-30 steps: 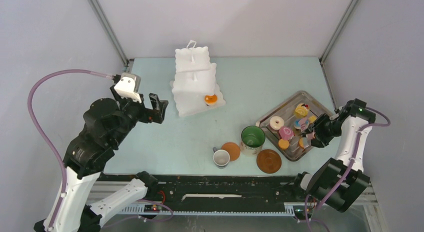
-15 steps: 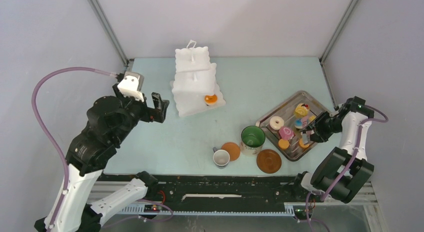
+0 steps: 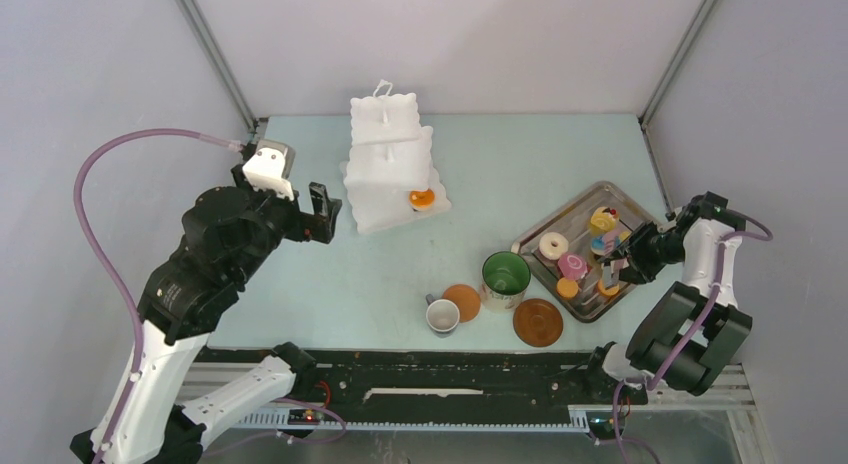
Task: Serve the afternoon tea
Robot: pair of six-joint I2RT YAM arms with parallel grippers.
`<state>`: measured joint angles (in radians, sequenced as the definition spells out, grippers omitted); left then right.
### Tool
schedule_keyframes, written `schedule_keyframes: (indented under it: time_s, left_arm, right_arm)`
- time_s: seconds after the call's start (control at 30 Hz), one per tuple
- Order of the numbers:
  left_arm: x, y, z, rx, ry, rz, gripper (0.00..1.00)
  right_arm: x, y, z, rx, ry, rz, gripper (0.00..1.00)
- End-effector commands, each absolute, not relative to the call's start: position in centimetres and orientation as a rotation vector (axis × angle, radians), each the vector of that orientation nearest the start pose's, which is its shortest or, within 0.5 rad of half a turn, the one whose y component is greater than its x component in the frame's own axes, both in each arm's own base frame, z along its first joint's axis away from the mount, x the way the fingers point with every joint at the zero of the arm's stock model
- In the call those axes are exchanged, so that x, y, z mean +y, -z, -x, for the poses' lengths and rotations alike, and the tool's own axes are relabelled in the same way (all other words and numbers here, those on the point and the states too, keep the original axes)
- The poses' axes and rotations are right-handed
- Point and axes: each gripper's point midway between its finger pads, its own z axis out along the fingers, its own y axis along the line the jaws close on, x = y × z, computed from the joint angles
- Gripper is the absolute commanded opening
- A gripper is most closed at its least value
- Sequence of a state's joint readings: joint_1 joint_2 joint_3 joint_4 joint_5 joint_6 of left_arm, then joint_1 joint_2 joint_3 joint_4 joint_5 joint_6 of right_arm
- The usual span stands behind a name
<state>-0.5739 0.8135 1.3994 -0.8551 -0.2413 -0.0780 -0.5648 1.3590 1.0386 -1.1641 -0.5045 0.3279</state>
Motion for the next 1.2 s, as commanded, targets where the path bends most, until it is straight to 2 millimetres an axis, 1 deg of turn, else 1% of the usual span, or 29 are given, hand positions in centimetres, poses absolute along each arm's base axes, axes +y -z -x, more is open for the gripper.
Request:
schedule_keyframes:
  time_s: [0.0, 0.23, 0.37, 0.43, 0.6, 0.67, 0.93, 1.07, 1.17]
  left_arm:
    - [-9.4, -40.2, -21.6, 1.768, 0.242, -0.291, 0.98]
    - [-9.3, -40.1, -21.5, 1.767, 0.239, -0.291, 0.98]
    - [-9.2, -40.1, -21.5, 1.767, 0.232, -0.292, 0.98]
    - [-9.2, -40.1, -21.5, 1.768, 0.231, -0.292, 0.98]
    - [-9.4, -40.3, -21.6, 1.766, 0.239, -0.295, 0.98]
    - [-9.6, -40.3, -21.6, 1.765, 0.247, -0.297, 0.98]
    - [-9.8, -40.4, -21.4, 1.767, 0.261, -0.304, 0.98]
    - [-10.0, -40.7, -21.3, 1.763, 0.273, -0.305, 0.98]
    - [-10.1, -40.9, -21.3, 1.761, 0.28, -0.306, 0.98]
  right_arm:
    - [-2.4, -12.8, -22.0, 2.645, -0.731, -1.179, 0.43]
    - [-2.4, -12.3, -22.2, 2.661, -0.723, -1.173, 0.42]
    - [-2.5, -12.1, -22.3, 2.665, -0.719, -1.173, 0.36]
    - [-2.5, -12.4, -22.4, 2.651, -0.719, -1.171, 0.3]
    - [-2.2, -13.3, -21.9, 2.633, -0.694, -1.169, 0.07]
    - [-2.4, -13.4, -21.5, 2.635, -0.665, -1.169, 0.0]
    - [-2.0, -14.5, -21.0, 2.607, -0.644, -1.152, 0.0]
    - [-1.7, -14.8, -21.2, 2.59, -0.664, -1.142, 0.0]
    - [-1.2, -15.8, -21.9, 2.575, -0.692, -1.087, 0.0]
